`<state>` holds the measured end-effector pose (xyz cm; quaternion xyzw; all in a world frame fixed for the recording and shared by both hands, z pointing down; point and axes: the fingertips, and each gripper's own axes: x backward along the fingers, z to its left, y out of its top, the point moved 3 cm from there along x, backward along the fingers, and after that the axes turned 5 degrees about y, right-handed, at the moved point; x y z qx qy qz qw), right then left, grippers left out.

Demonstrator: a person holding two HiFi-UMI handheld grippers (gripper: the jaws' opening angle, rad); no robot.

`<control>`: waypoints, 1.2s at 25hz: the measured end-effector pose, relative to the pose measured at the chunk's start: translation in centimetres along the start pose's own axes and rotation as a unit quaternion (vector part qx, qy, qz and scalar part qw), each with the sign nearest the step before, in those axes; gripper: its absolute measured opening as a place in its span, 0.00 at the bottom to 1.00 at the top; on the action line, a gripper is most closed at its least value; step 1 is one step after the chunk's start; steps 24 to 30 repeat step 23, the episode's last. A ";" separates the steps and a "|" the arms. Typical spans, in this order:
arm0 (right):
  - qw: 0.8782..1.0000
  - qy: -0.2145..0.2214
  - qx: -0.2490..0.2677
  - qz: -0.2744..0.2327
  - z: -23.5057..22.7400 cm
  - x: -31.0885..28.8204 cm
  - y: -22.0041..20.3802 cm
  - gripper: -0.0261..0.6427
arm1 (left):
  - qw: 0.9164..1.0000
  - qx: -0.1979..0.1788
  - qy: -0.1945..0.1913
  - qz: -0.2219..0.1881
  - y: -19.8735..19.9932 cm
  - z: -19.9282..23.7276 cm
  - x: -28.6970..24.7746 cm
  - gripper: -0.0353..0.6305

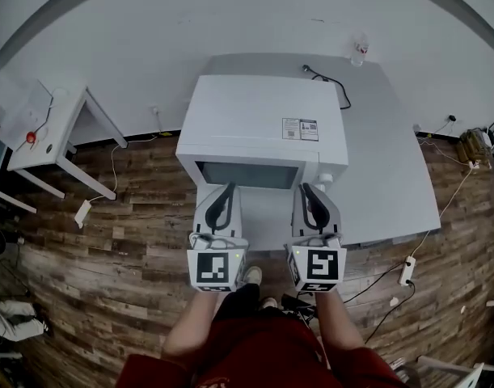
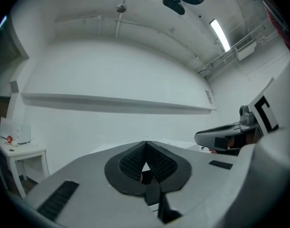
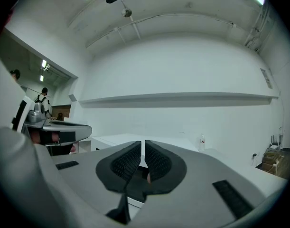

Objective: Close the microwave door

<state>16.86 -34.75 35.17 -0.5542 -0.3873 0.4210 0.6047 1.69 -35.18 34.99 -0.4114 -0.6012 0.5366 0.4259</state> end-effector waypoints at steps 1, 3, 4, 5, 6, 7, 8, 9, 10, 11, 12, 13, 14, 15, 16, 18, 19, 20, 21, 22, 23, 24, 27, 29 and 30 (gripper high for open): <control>1.000 0.005 0.000 -0.002 0.3 0.0 0.2 0.11 | 1.000 -0.003 0.004 0.000 0.1 0.2 0.3 0.09; 1.000 0.012 0.000 -0.006 0.7 0.0 0.4 0.10 | 1.000 0.003 0.012 -0.005 0.5 0.5 0.8 0.09; 1.000 0.015 -0.001 -0.008 0.8 -0.1 0.6 0.09 | 1.000 0.008 0.016 -0.008 0.8 0.5 1.0 0.09; 1.000 0.018 -0.002 -0.010 1.0 -0.1 0.8 0.09 | 1.000 0.011 0.019 -0.011 1.1 0.6 1.2 0.09; 1.000 0.022 -0.002 -0.013 1.2 0.0 0.9 0.08 | 1.000 0.008 0.020 -0.012 1.2 0.6 1.3 0.09; 1.000 0.026 -0.002 -0.015 1.3 0.0 1.1 0.08 | 1.000 0.001 0.020 -0.011 1.2 0.7 1.4 0.09; 0.999 0.029 -0.001 -0.016 1.5 0.0 1.3 0.08 | 1.000 -0.005 0.019 -0.011 1.2 0.8 1.5 0.09; 0.999 0.031 0.000 -0.018 1.6 0.0 1.4 0.08 | 1.000 -0.005 0.020 -0.013 1.4 0.8 1.6 0.09; 0.999 0.033 0.001 -0.019 1.6 0.0 1.5 0.08 | 1.000 -0.003 0.021 -0.017 1.5 0.8 1.6 0.09; 0.999 0.033 0.001 -0.020 1.6 0.0 1.5 0.08 | 1.000 -0.004 0.020 -0.019 1.7 0.8 1.6 0.09; 0.999 0.032 0.001 -0.021 1.6 0.0 1.6 0.08 | 1.000 -0.009 0.019 -0.017 1.6 0.8 1.6 0.09; 0.999 0.030 0.001 -0.022 1.5 0.0 1.7 0.08 | 1.000 -0.014 0.017 -0.015 1.5 0.8 1.6 0.09; 0.999 0.028 0.001 -0.022 1.5 0.0 1.8 0.08 | 1.000 -0.017 0.015 -0.014 1.6 0.8 1.6 0.09; 0.999 0.027 0.002 -0.021 1.5 0.1 1.8 0.08 | 1.000 -0.015 0.014 -0.016 1.8 0.8 1.6 0.09; 0.999 0.026 0.003 -0.019 1.5 0.1 1.9 0.08 | 1.000 -0.010 0.014 -0.018 2.0 0.7 1.7 0.09; 1.000 0.024 0.005 -0.016 1.6 0.2 1.9 0.08 | 1.000 -0.004 0.013 -0.021 2.4 0.7 1.8 0.09; 1.000 0.022 0.006 -0.015 1.6 0.3 2.0 0.08 | 1.000 -0.009 0.010 -0.021 2.4 0.7 1.8 0.09; 1.000 0.020 0.006 -0.015 1.6 0.3 2.0 0.08 | 1.000 -0.015 0.007 -0.021 2.4 0.7 1.8 0.09; 1.000 0.019 0.005 -0.014 1.5 0.3 2.0 0.08 | 1.000 -0.018 0.005 -0.021 2.5 0.7 1.8 0.09; 1.000 0.017 0.004 -0.014 1.4 0.3 2.1 0.08 | 1.000 -0.019 0.003 -0.023 2.6 0.6 1.8 0.09; 1.000 0.015 0.004 -0.014 1.4 0.4 2.1 0.08 | 1.000 -0.019 0.001 -0.024 2.7 0.6 1.8 0.09; 1.000 0.015 0.004 -0.014 1.4 0.4 2.1 0.08 | 1.000 -0.019 0.001 -0.024 2.7 0.6 1.8 0.09; 1.000 0.015 0.004 -0.014 1.4 0.4 2.1 0.08 | 1.000 -0.019 0.001 -0.024 2.7 0.6 1.8 0.09; 1.000 0.015 0.004 -0.014 1.4 0.4 2.1 0.08 | 1.000 -0.019 0.001 -0.024 2.7 0.6 1.8 0.09; 1.000 0.015 0.004 -0.014 1.4 0.4 2.1 0.08 | 1.000 -0.019 0.001 -0.024 2.7 0.6 1.8 0.09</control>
